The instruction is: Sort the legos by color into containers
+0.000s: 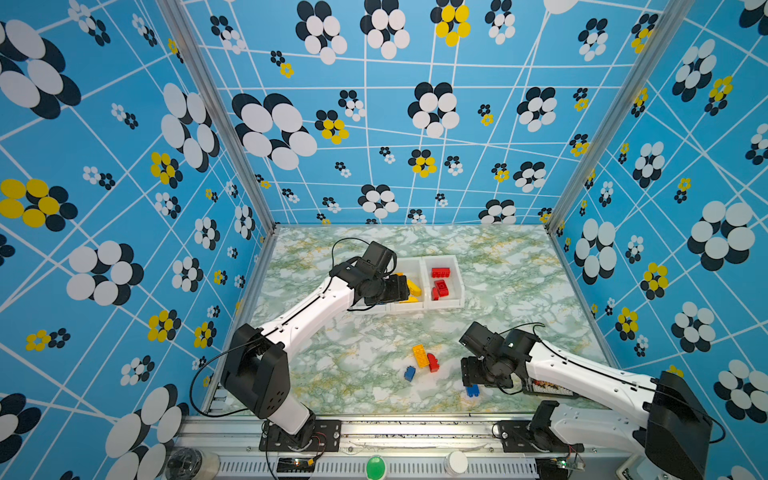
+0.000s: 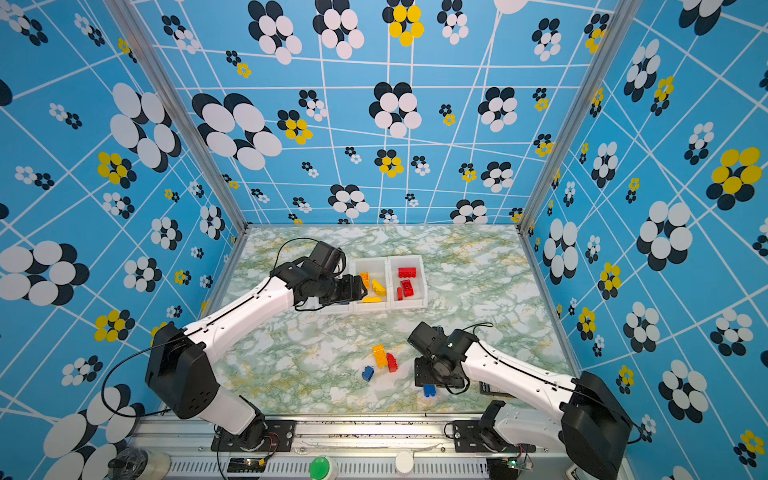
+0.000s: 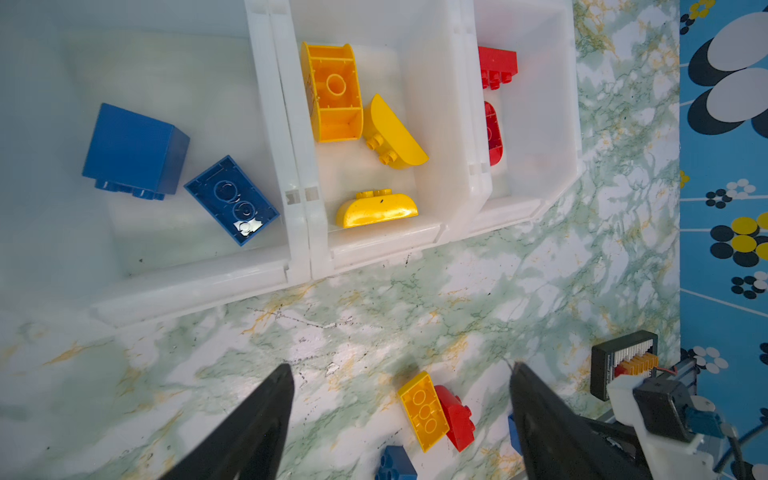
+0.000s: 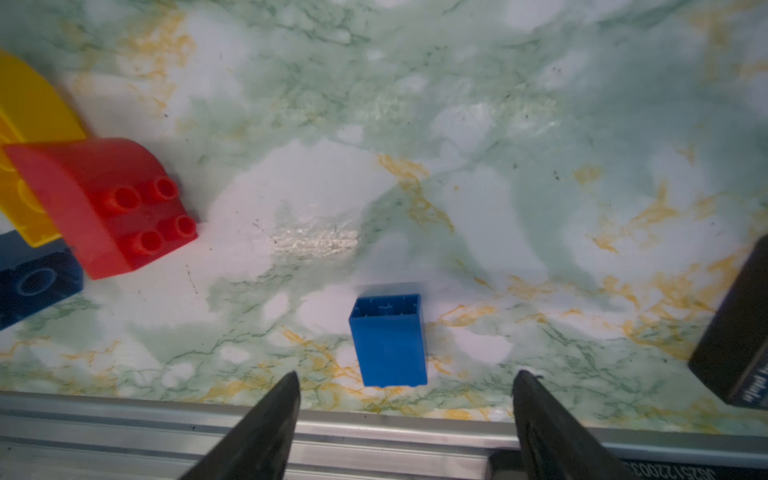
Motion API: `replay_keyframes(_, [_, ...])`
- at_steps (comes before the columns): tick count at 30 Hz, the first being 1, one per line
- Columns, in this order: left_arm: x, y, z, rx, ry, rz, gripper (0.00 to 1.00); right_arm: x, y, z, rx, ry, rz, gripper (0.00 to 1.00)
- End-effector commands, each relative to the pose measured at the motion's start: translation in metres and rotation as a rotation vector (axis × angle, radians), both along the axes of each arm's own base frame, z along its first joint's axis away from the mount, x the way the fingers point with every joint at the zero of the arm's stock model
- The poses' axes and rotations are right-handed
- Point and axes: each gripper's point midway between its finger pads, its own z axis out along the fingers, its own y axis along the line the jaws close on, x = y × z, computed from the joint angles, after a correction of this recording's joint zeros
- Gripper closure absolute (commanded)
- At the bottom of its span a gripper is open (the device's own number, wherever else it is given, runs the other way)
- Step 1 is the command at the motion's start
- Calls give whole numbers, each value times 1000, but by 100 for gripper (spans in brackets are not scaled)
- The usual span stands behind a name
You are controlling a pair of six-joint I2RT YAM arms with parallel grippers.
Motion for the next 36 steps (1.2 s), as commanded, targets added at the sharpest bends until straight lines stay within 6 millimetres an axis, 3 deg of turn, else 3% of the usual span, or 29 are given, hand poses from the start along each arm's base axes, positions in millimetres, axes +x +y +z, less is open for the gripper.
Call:
replay_keyframes(1, [-4,5,6,-32,-5,12,16,0,0,-9,-24,-2,-19,20])
replay_keyframes(22, [-23,35,-7,-43,28,66,13,-5,8,-31,-74,40,-1,39])
replay_keyframes(36, [-31,47,-6,-47,21,96,11,-10,4,-36,-92,53,-6,68])
